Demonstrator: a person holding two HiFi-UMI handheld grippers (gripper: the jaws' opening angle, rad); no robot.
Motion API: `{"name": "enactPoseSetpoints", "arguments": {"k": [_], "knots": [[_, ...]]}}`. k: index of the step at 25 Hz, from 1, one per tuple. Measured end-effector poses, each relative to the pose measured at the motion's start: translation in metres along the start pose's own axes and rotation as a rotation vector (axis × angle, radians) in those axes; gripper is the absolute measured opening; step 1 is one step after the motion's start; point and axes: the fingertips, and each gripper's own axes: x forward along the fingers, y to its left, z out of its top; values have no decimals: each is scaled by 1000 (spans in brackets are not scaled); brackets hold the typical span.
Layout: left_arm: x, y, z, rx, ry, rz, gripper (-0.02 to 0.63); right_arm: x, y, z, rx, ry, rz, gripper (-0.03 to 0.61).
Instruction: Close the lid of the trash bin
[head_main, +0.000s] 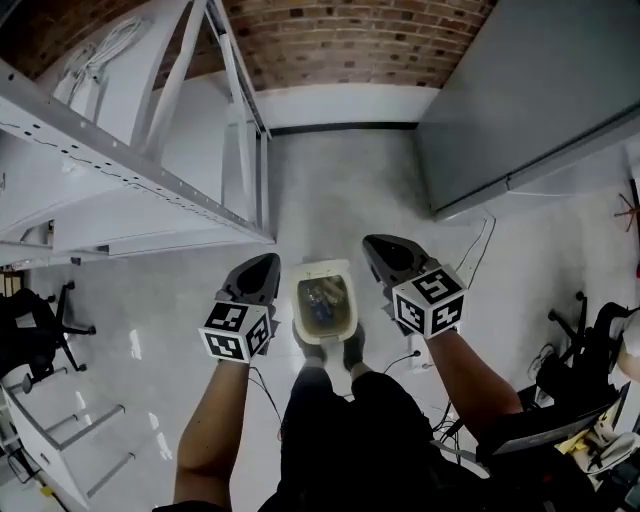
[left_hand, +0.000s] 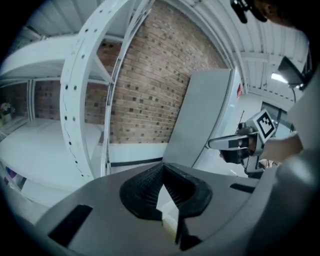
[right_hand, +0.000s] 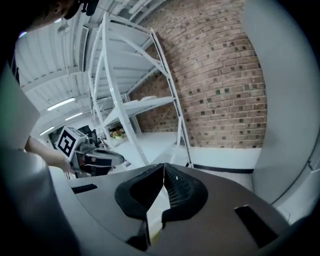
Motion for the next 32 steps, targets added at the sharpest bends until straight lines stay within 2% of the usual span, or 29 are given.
{"name": "enactPoseSetpoints", "arguments": {"k": [6,12,16,19,24,27,32], "knots": [[73,40,-75,8,181,-40,-2,78,-17,-76,54,136,-6,8],[113,45,-141,-29,323,-102,-2,115,-30,-162,121,296,-42,8],[129,41,-170,-23,393,-143,-2,123,-43,-192,156,345,-73,8],[125,35,-182,-6,407,-167,-2,123,-41,-207,175,371,-74,8],[101,15,-200,-47,429,-187,-2,94,-22,-241,207,441,-65,8],[84,2,-226,-52,457,-200,-2,77,-5,-266,239,472,-47,8],[62,-23,-285,-70,466,-168,-2,43,22,-320,257,564,16,8]]}}
